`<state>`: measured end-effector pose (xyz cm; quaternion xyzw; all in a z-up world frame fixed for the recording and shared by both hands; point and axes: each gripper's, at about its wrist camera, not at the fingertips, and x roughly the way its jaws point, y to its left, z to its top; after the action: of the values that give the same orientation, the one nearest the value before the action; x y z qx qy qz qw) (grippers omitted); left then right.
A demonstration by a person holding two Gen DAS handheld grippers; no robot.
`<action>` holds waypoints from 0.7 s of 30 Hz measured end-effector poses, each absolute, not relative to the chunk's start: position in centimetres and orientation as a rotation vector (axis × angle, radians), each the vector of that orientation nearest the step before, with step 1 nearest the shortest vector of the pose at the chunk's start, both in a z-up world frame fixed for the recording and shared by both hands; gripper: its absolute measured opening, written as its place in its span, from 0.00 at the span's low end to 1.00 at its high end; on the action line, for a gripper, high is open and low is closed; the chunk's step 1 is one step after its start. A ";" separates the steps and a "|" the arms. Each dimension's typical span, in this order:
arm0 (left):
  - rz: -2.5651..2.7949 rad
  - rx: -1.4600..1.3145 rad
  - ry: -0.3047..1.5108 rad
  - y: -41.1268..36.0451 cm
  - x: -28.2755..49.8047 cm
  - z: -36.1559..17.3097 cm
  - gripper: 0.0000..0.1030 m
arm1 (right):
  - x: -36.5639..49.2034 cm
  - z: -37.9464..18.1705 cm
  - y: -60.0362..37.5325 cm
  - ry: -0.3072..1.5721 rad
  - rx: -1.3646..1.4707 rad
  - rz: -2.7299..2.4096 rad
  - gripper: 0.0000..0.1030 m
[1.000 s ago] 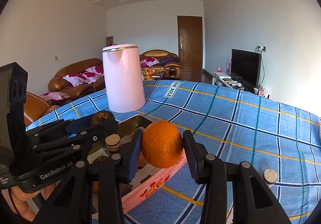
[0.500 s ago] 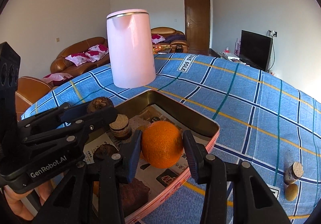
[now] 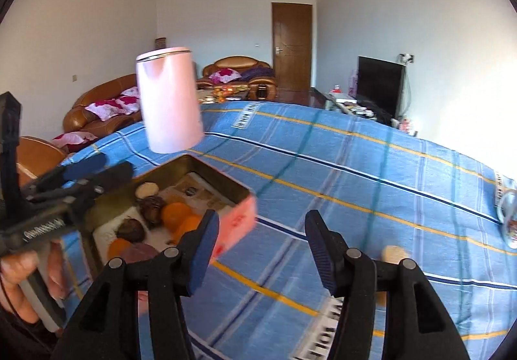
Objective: Organize fruits
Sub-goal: 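Grasp a small brown round fruit with the right tool while the left tool grasps a tan biscuit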
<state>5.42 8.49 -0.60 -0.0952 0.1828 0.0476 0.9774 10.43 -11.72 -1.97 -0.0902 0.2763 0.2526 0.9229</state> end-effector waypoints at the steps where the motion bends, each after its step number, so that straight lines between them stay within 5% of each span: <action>1: 0.109 -0.196 0.343 8.0 5.1 -0.1 1.00 | 10.8 -2.0 -13.2 0.569 -0.191 0.469 0.56; 21: -0.090 -0.130 0.594 -2.6 11.6 -2.2 1.00 | 15.8 -7.2 -20.5 0.841 -0.115 0.374 0.55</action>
<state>11.61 -2.57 -2.15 -0.0637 0.2926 -0.0445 0.9531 15.85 -20.46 -7.20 -0.0557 0.4056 0.1804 0.8943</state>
